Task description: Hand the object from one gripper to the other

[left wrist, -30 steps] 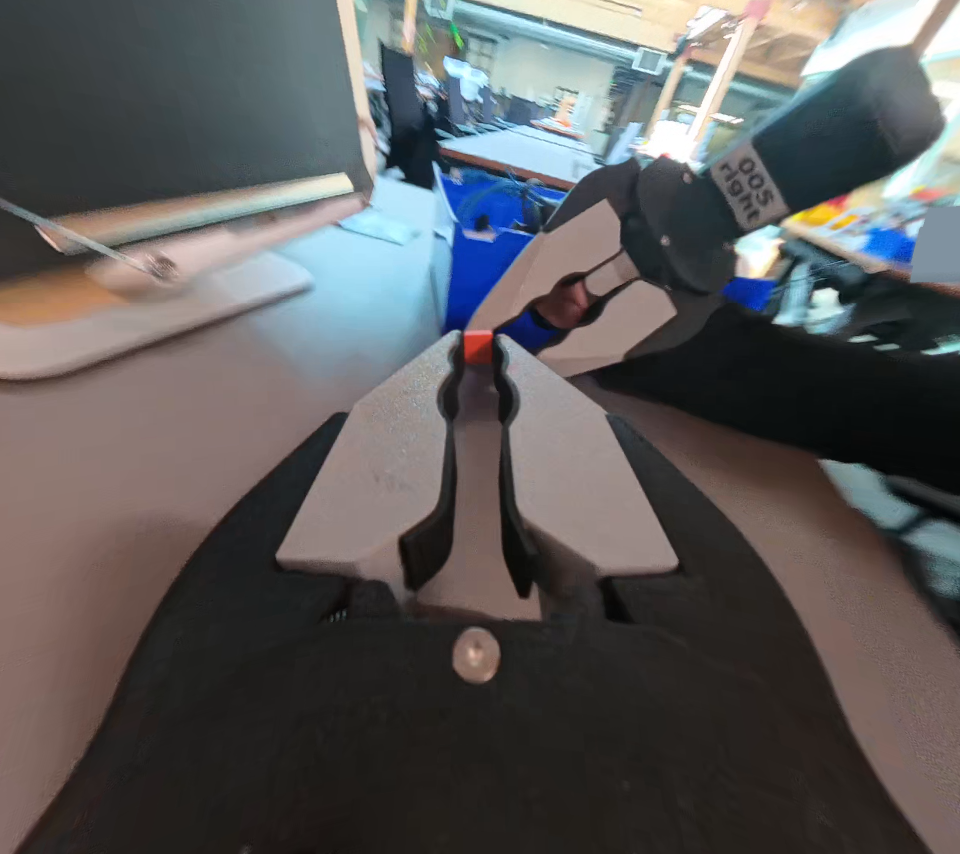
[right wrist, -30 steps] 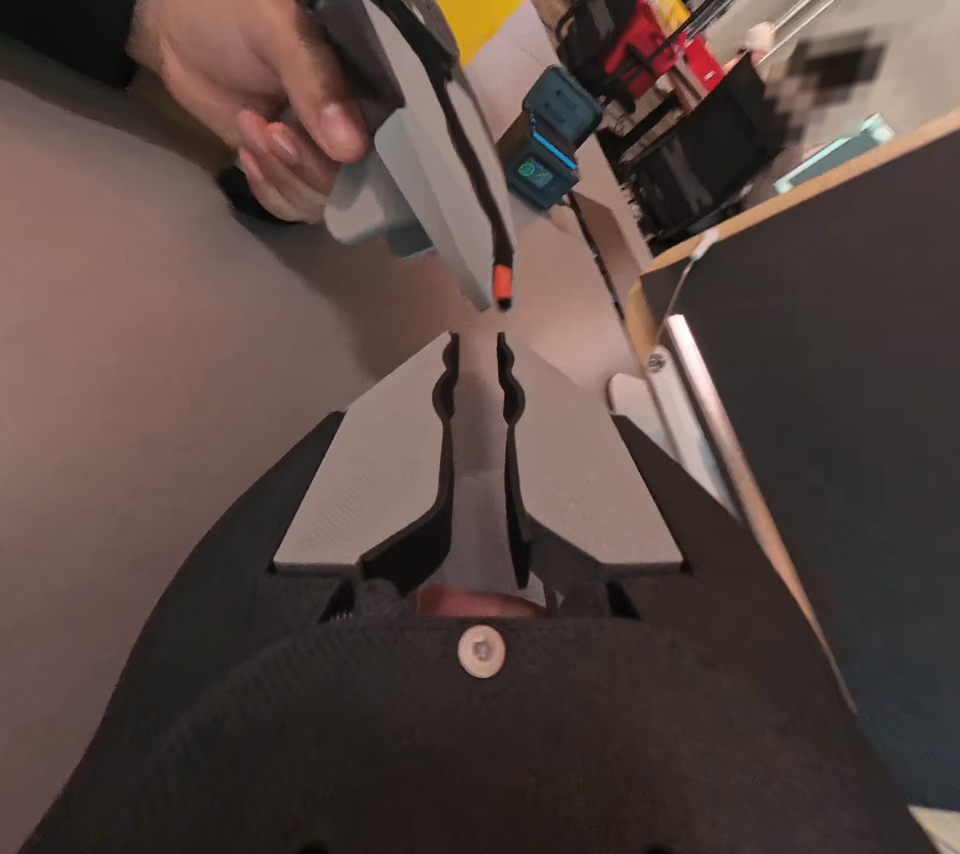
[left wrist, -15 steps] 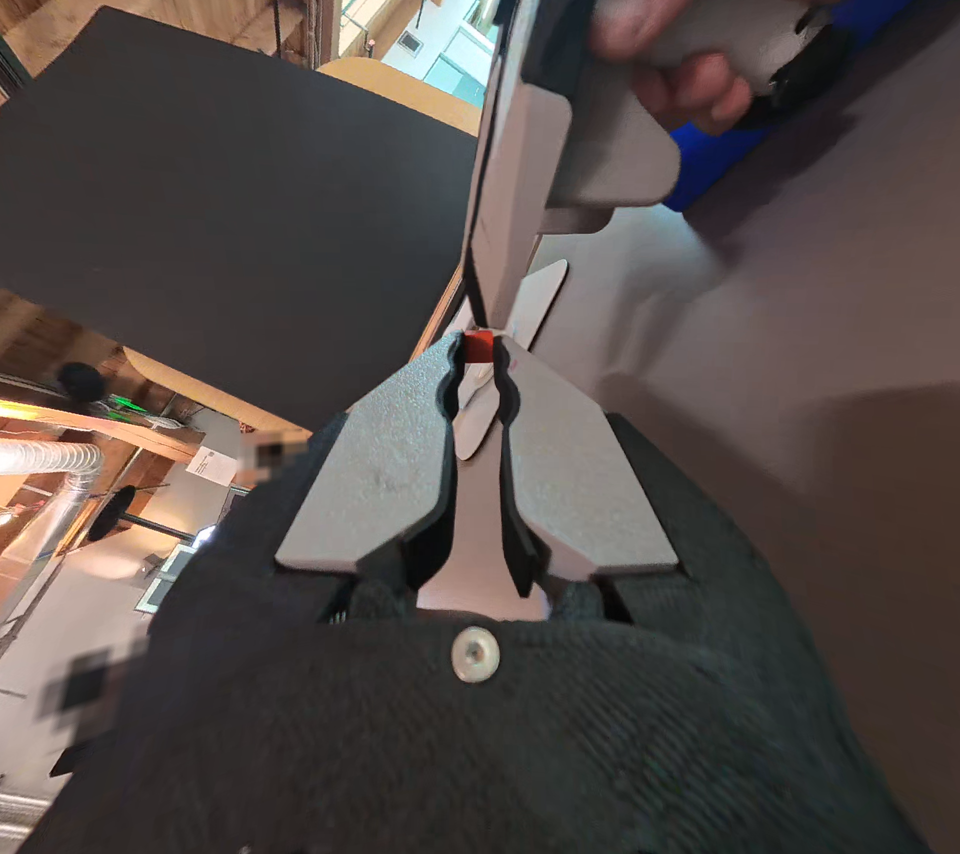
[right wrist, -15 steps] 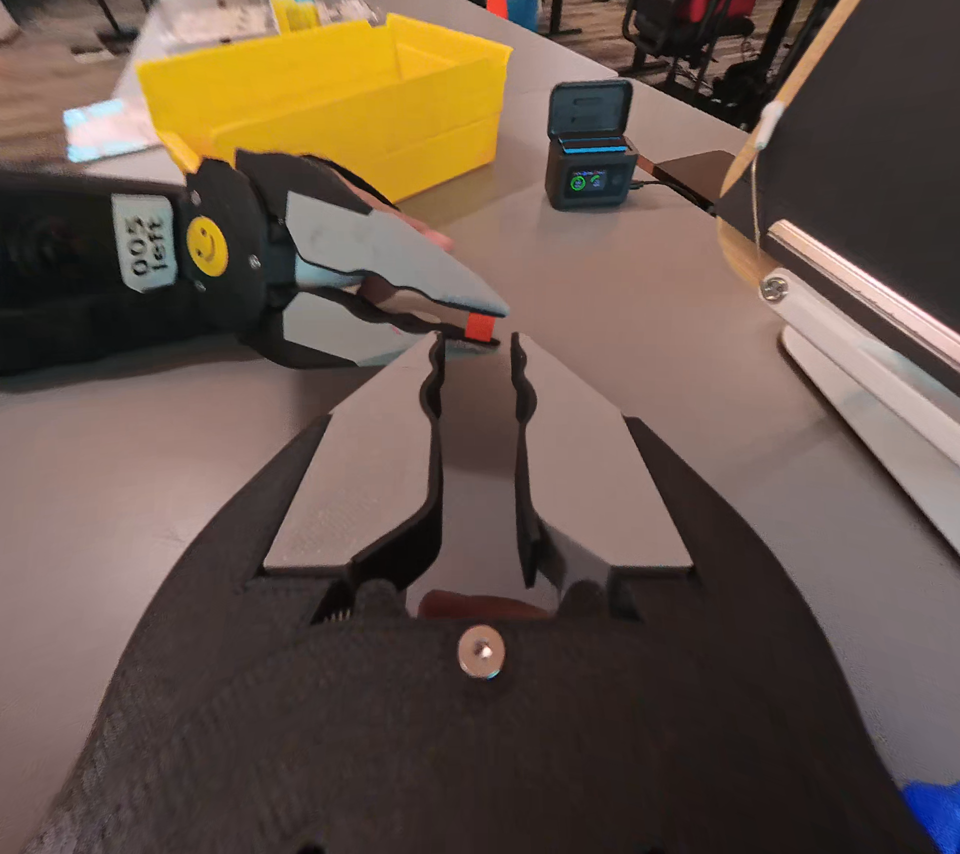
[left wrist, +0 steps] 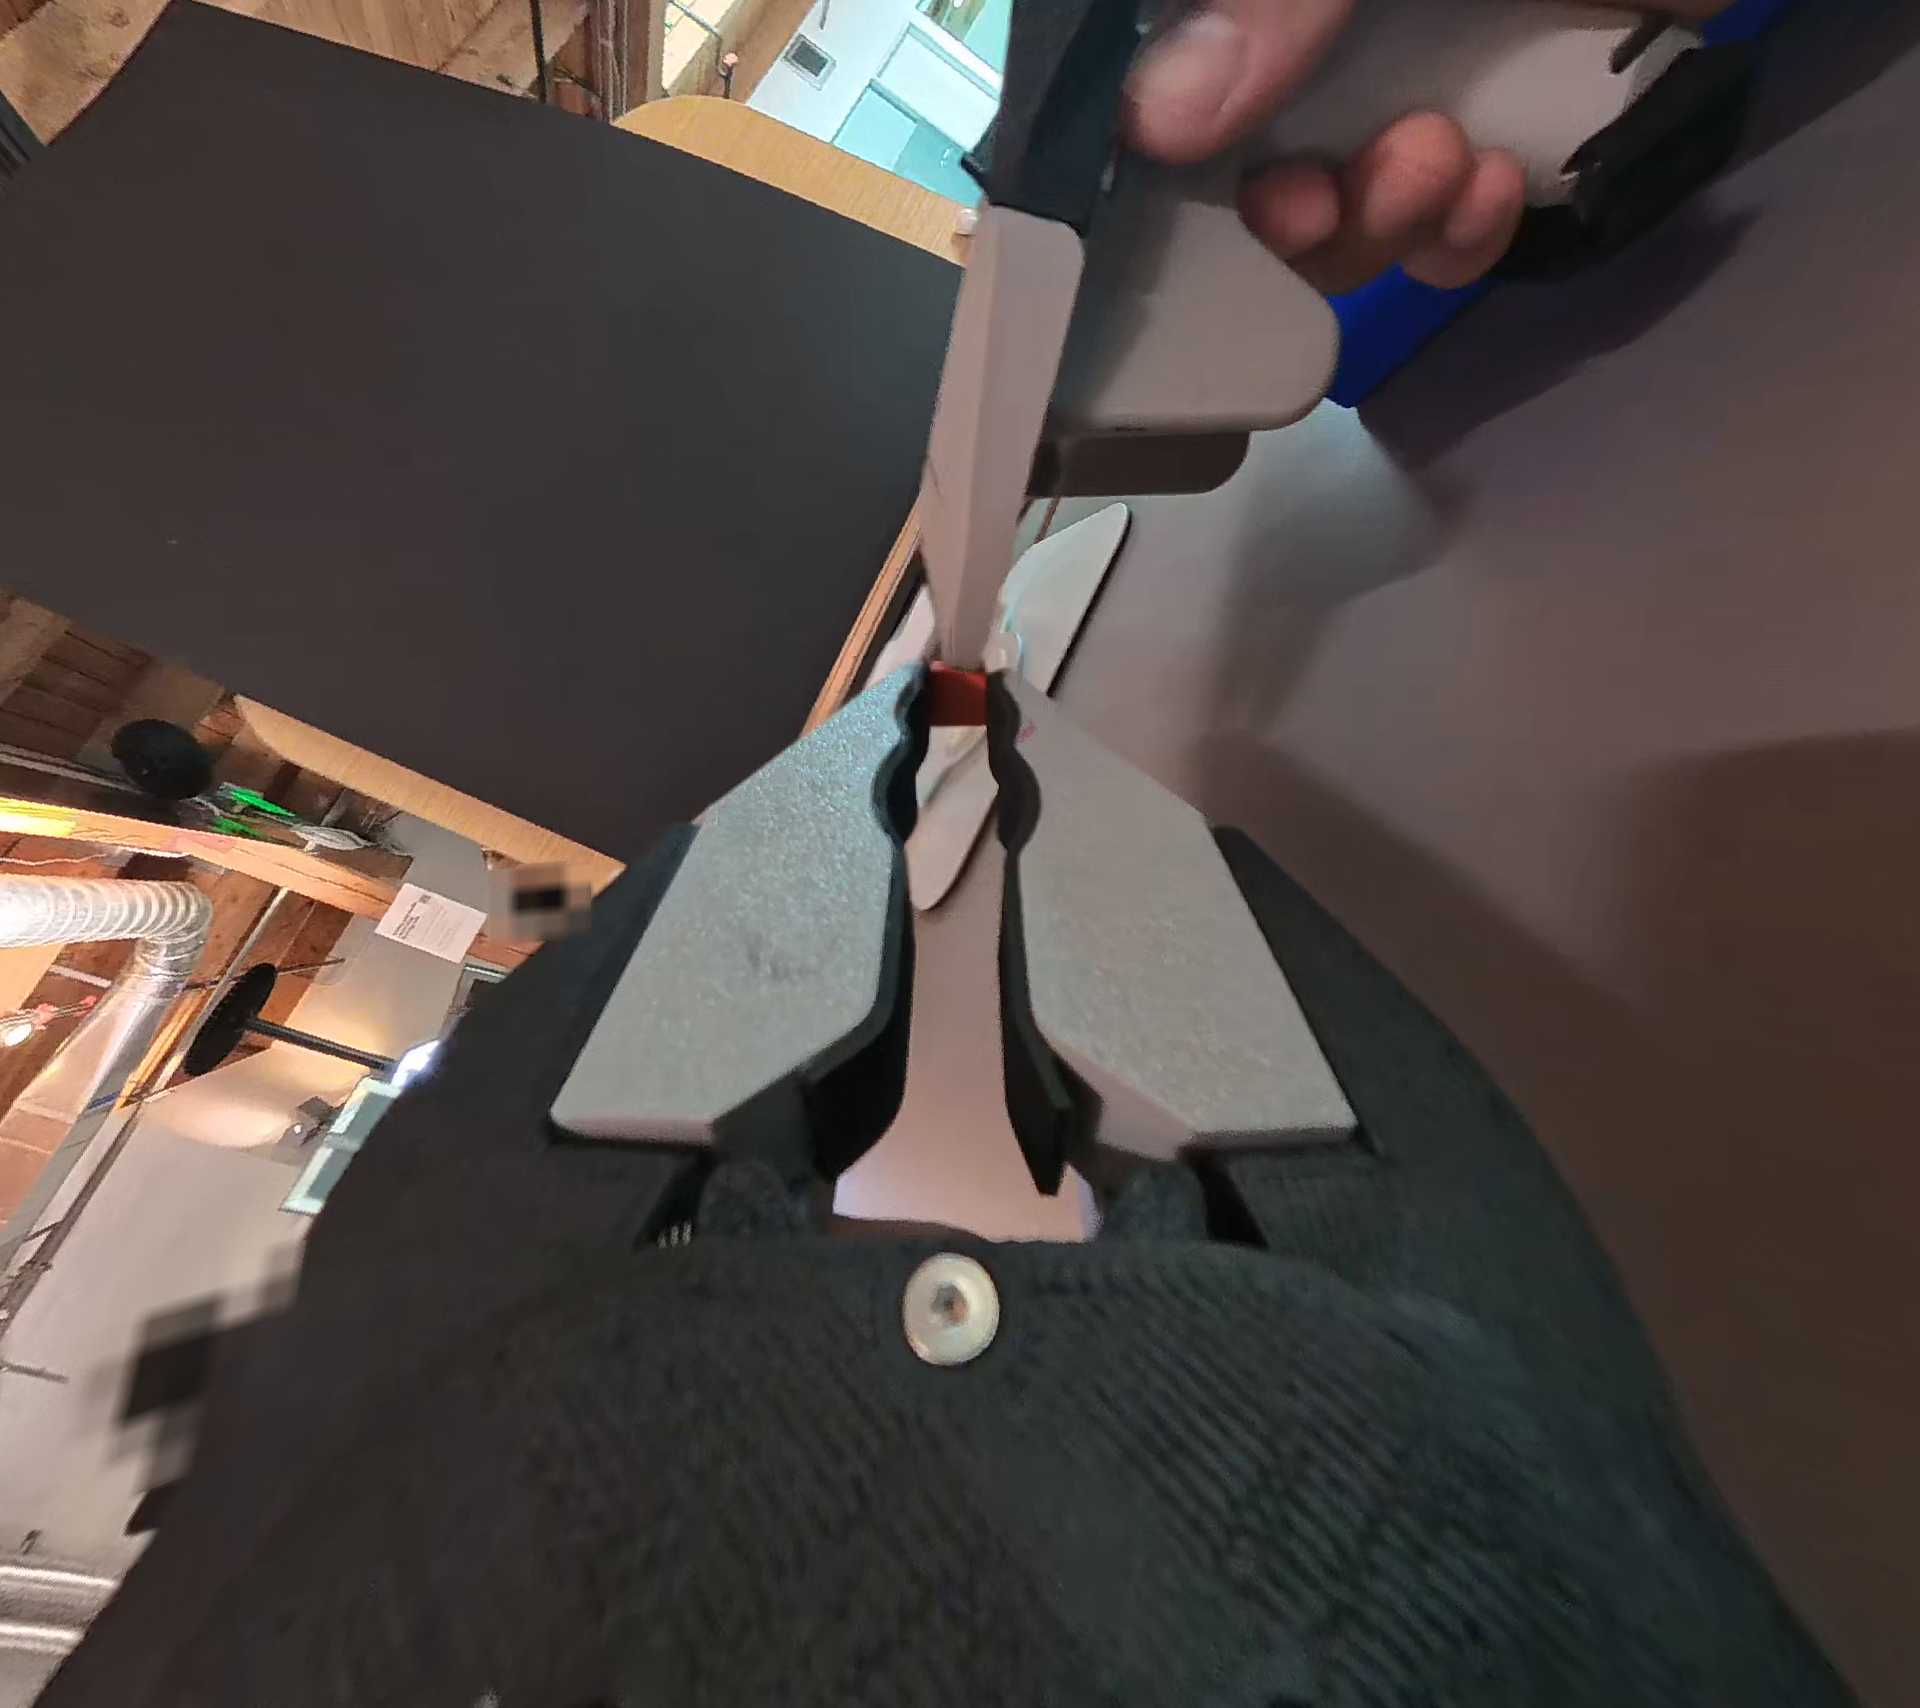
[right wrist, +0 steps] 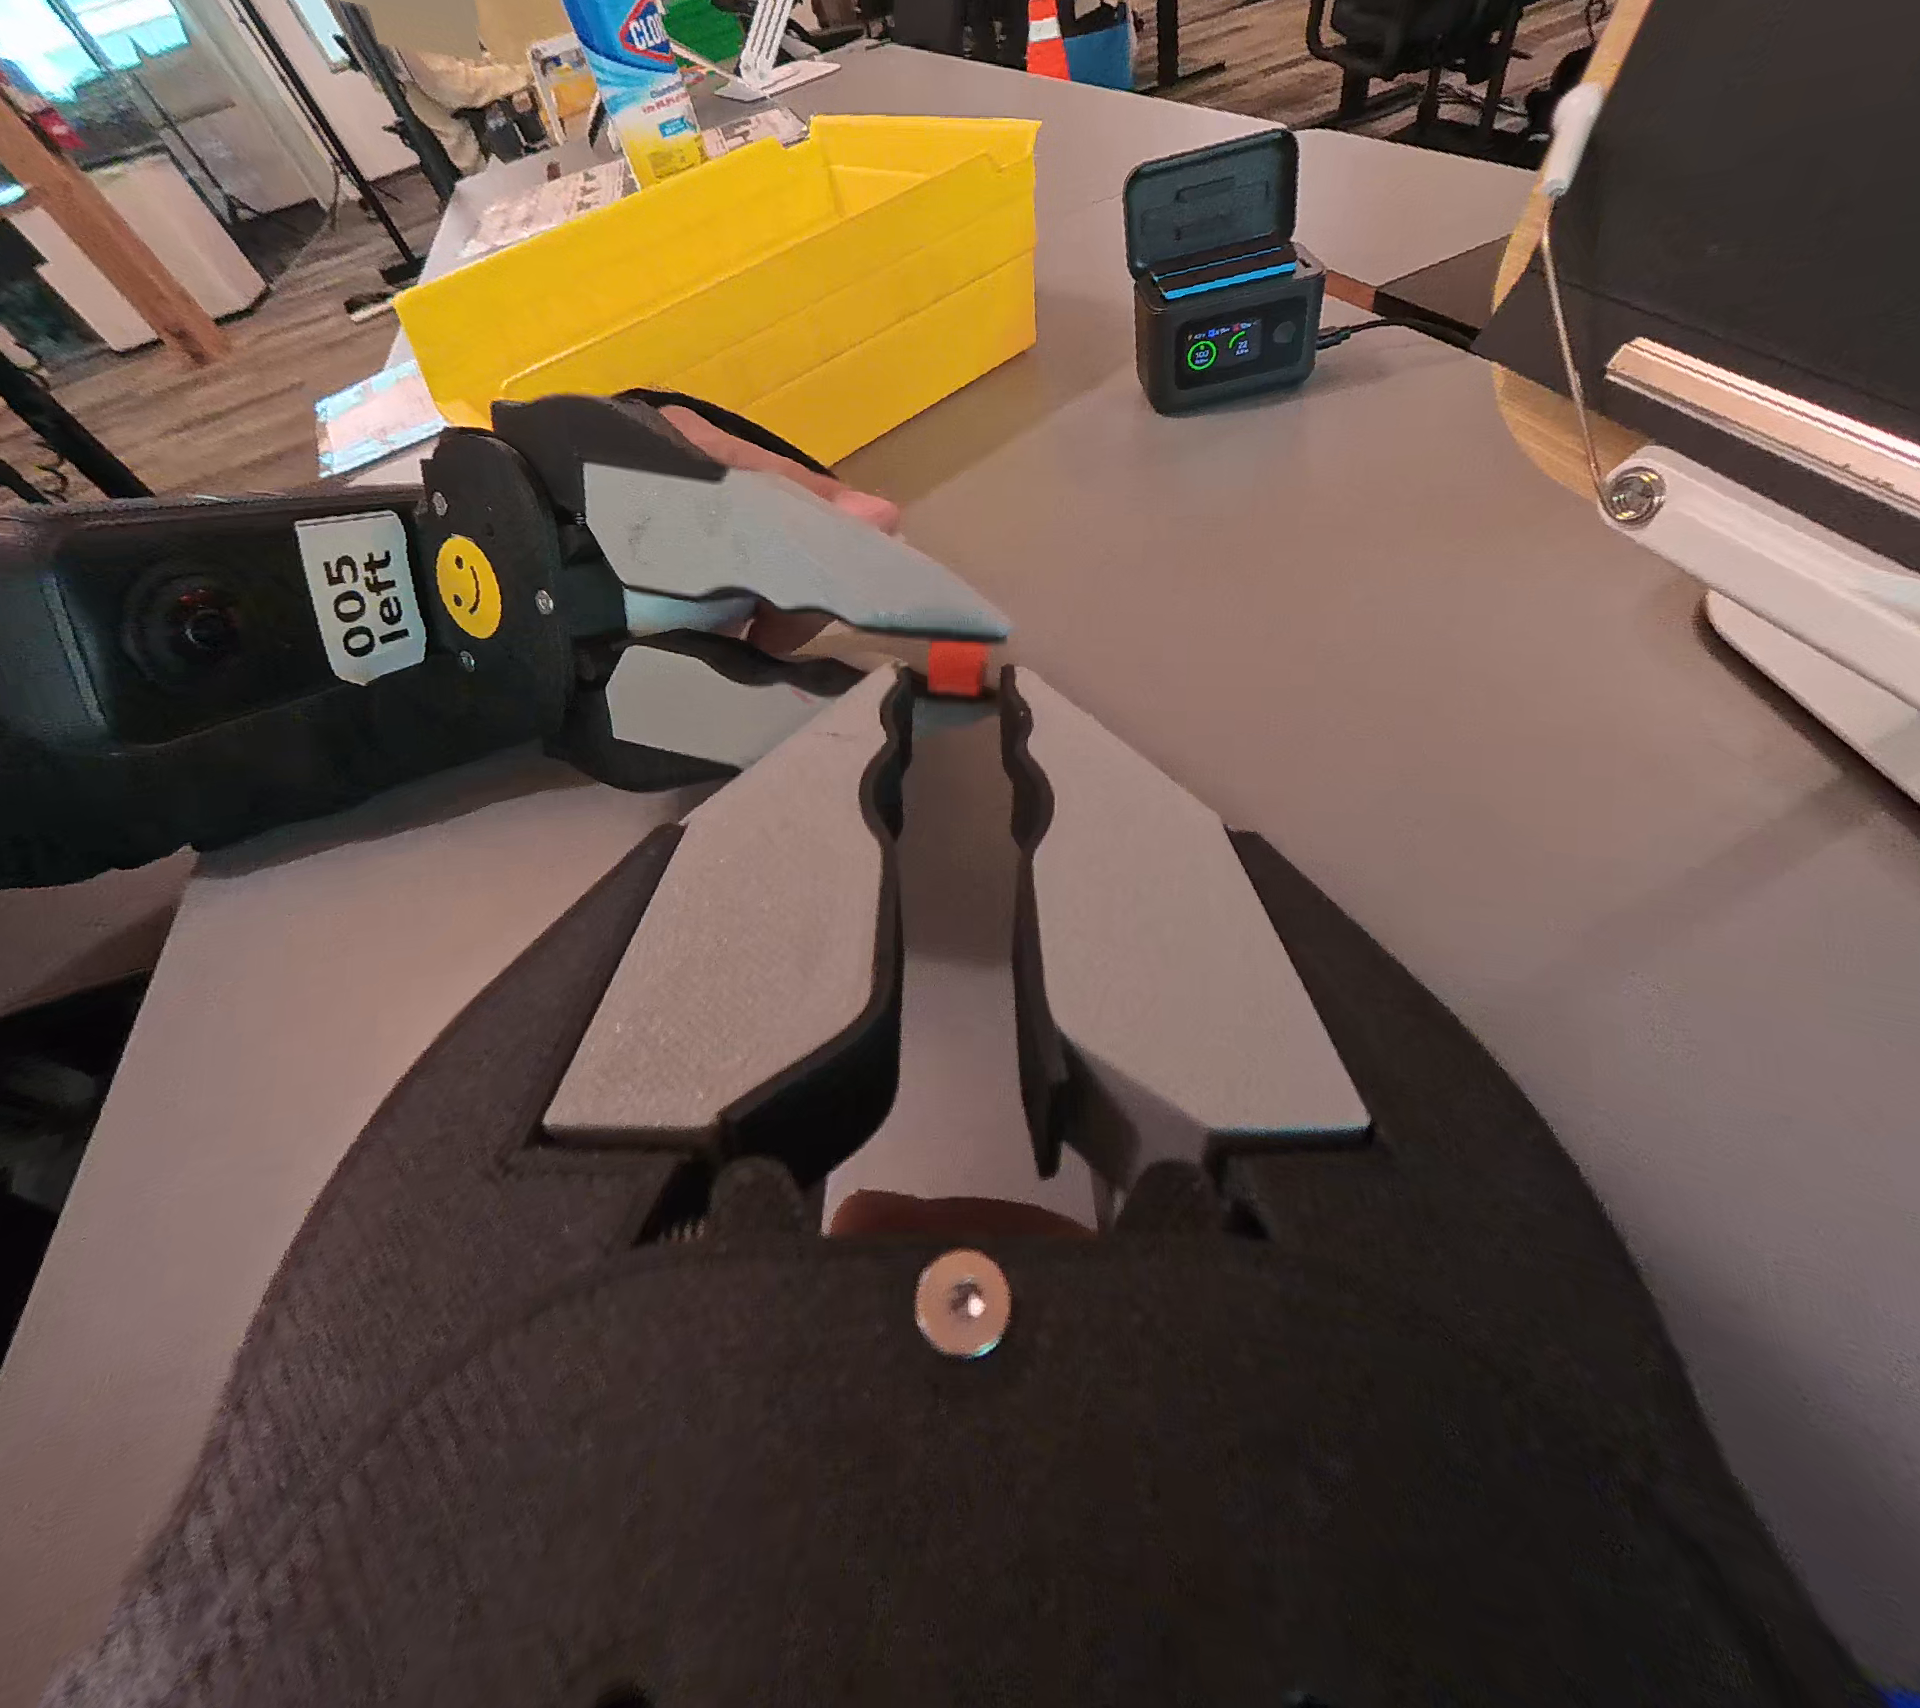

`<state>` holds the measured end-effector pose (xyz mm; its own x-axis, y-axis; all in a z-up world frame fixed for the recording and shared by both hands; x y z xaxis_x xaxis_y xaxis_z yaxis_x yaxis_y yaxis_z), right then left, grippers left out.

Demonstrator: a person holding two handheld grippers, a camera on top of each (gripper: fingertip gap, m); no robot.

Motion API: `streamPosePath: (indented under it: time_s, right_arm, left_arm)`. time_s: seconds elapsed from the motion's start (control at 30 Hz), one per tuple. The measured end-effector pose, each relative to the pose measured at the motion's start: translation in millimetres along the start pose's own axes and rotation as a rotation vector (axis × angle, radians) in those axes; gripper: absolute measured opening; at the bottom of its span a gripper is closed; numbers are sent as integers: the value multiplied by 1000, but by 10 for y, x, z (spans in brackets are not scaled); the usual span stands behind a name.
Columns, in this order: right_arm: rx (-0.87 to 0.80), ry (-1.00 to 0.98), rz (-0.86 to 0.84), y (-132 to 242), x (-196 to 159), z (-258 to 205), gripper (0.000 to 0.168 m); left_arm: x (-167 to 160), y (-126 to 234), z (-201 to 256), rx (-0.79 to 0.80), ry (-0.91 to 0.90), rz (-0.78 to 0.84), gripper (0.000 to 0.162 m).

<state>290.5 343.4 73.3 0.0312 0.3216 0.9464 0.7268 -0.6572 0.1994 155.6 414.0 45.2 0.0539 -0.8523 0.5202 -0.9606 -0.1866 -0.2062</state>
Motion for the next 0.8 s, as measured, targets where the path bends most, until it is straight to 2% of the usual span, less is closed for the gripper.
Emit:
streamPosePath:
  time_s: [0.1,0.17,0.33,0.5,0.6,0.67,0.8]
  right_arm:
    - [16,-30,7,-12,-12,17,16]
    - [-1,-32,-31,-28,-41,35,8]
    - [-71,16,-86,-67,-60,34,8]
    - [-250,175,-197,-78,-81,40,7]
    - [-287,247,-208,-75,-74,24,7]
    - [-368,341,-231,-55,-58,14,7]
    - [-599,753,-358,-93,-56,-121,7]
  left_arm:
    - [13,-19,47,-11,-13,-20,8]
    - [27,-23,73,-25,-18,-26,8]
    - [-7,-51,97,-45,13,-78,8]
    - [-126,-96,74,-165,260,-177,13]
    - [-193,-109,-4,-171,321,-225,16]
    - [-205,-102,-17,-229,361,-246,18]
    - [-223,-102,-53,-336,493,-320,19]
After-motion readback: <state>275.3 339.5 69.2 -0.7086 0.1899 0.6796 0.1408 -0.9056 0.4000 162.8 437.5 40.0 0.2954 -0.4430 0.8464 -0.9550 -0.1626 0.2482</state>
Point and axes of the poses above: each gripper's, where its closed fingertips meet, y back along the fingers, x out of its top, z = x × y across the jaws, the point moved 10 cm from there along y, back along the fingers, and after that the axes turned 13 degrees about x, right-handed, at the moved point
